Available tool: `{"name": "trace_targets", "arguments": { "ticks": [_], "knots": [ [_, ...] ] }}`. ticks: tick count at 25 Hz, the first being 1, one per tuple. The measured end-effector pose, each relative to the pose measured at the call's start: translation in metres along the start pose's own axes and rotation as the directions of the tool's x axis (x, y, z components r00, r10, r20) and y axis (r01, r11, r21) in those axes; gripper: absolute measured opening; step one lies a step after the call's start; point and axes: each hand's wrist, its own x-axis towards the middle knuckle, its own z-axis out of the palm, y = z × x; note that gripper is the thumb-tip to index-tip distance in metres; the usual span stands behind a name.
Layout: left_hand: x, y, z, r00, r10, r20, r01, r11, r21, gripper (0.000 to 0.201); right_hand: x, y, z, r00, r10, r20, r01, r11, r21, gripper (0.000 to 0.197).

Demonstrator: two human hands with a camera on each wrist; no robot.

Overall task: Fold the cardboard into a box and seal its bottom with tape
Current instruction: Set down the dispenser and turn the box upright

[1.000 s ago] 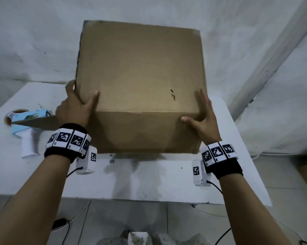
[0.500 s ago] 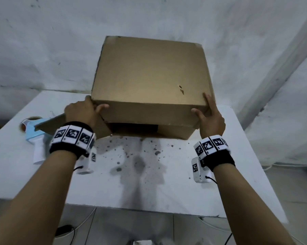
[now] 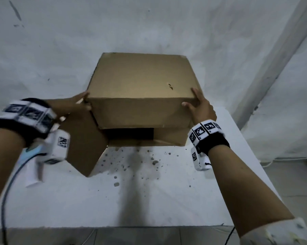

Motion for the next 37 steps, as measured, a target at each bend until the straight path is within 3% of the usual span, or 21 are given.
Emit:
{"name": "trace_targets", "arguments": {
  "ticks": [2, 5, 7, 12, 16, 22, 24, 26, 28, 29, 30, 32, 34, 37],
  "knots": [
    [-0.007, -0.020, -0.014, 0.994, -0.090, 0.055, 0.086, 0.994, 0.069, 0.057, 0.009, -0.004, 0.008, 1.000, -0.006, 0.003, 0.006, 1.000, 0.017, 0.061],
    [-0.001, -0.044, 0.008, 0.980, 0.028, -0.198, 0.004, 0.986, 0.164, 0.055, 0.012, -0.016, 0.025, 0.999, -0.038, -0.016, 0.039, 0.995, 0.086, 0.060],
    [-0.002, -0.040, 0.025, 0.956, 0.062, -0.287, -0.021, 0.990, 0.142, 0.051, 0.014, -0.017, 0.027, 0.999, -0.046, -0.029, 0.049, 0.993, 0.105, 0.059],
    [-0.018, -0.037, 0.026, 0.970, 0.041, -0.240, -0.010, 0.992, 0.129, 0.055, 0.009, -0.018, 0.014, 1.000, -0.028, -0.014, 0.030, 0.990, 0.139, 0.058],
    [-0.058, -0.039, 0.026, 0.984, 0.022, -0.178, 0.008, 0.986, 0.167, 0.054, -0.015, -0.013, -0.006, 0.999, -0.038, 0.001, 0.038, 0.988, 0.149, 0.058],
    [-0.073, -0.024, 0.056, 0.958, -0.074, -0.278, 0.143, 0.960, 0.239, 0.045, -0.044, -0.005, 0.010, 0.989, -0.128, -0.076, 0.141, 0.969, 0.202, 0.051],
    [-0.074, -0.023, 0.058, 0.955, -0.049, -0.294, 0.141, 0.943, 0.300, 0.049, -0.048, -0.002, 0.021, 0.979, -0.149, -0.142, 0.161, 0.984, 0.081, 0.048],
    [-0.080, -0.023, 0.058, 0.930, -0.002, -0.368, 0.191, 0.857, 0.479, 0.059, -0.054, -0.002, 0.027, 0.966, -0.188, -0.178, 0.166, 0.978, -0.129, 0.050],
    [-0.082, -0.022, 0.063, 0.916, 0.077, -0.395, 0.259, 0.637, 0.726, 0.064, -0.059, -0.005, 0.032, 0.959, -0.248, -0.140, 0.212, 0.949, -0.232, 0.060],
    [-0.081, -0.021, 0.070, 0.909, 0.123, -0.398, 0.254, 0.593, 0.764, 0.064, -0.061, -0.005, 0.034, 0.957, -0.270, -0.110, 0.235, 0.938, -0.255, 0.065],
    [-0.080, -0.017, 0.079, 0.894, 0.174, -0.412, 0.229, 0.613, 0.756, 0.066, -0.063, -0.005, 0.035, 0.956, -0.279, -0.088, 0.246, 0.931, -0.271, 0.070],
    [-0.076, -0.008, 0.097, 0.866, 0.261, -0.426, 0.102, 0.743, 0.662, 0.074, -0.067, -0.003, 0.036, 0.956, -0.285, -0.072, 0.255, 0.926, -0.279, 0.080],
    [-0.069, -0.001, 0.114, 0.871, 0.293, -0.395, -0.045, 0.848, 0.529, 0.080, -0.071, -0.001, 0.037, 0.954, -0.287, -0.085, 0.260, 0.936, -0.237, 0.088],
    [-0.055, 0.005, 0.132, 0.874, 0.381, -0.303, -0.167, 0.819, 0.548, 0.094, -0.071, -0.001, 0.029, 0.957, -0.287, -0.047, 0.263, 0.924, -0.278, 0.092]
  ]
}}
